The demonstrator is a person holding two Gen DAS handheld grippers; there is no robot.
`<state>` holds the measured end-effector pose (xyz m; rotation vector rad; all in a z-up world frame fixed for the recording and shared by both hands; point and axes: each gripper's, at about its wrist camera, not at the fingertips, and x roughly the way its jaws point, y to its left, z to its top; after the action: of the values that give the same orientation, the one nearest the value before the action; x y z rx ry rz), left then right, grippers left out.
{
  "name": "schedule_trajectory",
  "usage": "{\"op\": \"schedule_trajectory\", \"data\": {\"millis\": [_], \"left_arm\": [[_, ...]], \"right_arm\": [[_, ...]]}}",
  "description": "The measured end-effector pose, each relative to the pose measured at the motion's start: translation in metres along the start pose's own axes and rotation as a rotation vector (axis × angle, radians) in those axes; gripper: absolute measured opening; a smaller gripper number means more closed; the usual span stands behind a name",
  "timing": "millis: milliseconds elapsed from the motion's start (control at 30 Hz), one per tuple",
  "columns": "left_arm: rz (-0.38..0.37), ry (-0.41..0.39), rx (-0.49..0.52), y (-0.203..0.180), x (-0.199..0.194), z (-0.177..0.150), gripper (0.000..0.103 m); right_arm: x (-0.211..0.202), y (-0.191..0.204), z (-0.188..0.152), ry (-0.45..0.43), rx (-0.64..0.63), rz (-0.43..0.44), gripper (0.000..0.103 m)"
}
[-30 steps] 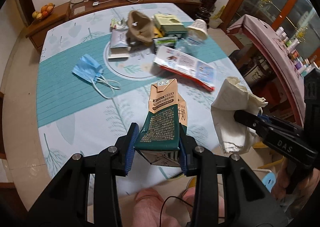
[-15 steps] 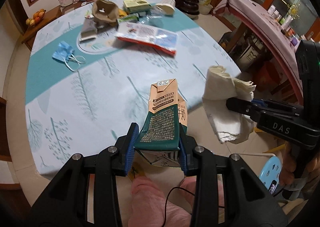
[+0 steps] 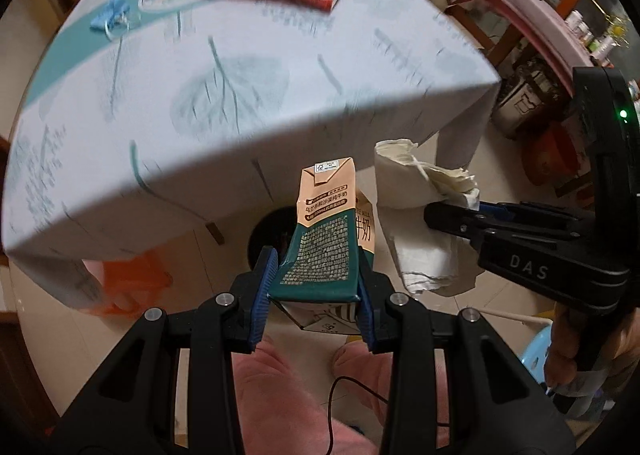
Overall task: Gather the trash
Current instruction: 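Carry the carton and tissue down over the black bin with both tools, then open both tools to drop the items into the bin and rise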
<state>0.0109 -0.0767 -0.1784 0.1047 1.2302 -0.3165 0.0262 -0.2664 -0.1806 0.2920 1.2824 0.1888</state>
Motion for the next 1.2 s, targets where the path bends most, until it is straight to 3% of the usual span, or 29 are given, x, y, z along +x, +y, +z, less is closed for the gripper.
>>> {"op": "schedule_trajectory", "data": {"millis": [433,733,933,1200], "left_arm": [[0.07,0.005,-0.067,0.022,0.15,-0.026,0.033],[0.124,0.014,-0.048,0.032,0.227,-0.034,0.037],[0.123,0.03,-0.052,0.036,0.238,-0.047,0.05],[0.119,0.027,-0.043,0.044,0.228,-0.053,0.05]], "right_arm": [[0.17,-0.048,-0.019,0.11,0.003,-0.058,0.025],[0.274,-0.076,-0.024,0.167,0.02,-0.075,0.041],[0.295,-0.078,-0.025,0.171,0.043,-0.076,0.054],[0.282,-0.068,-0.024,0.143,0.032,-0.083,0.054]]}}
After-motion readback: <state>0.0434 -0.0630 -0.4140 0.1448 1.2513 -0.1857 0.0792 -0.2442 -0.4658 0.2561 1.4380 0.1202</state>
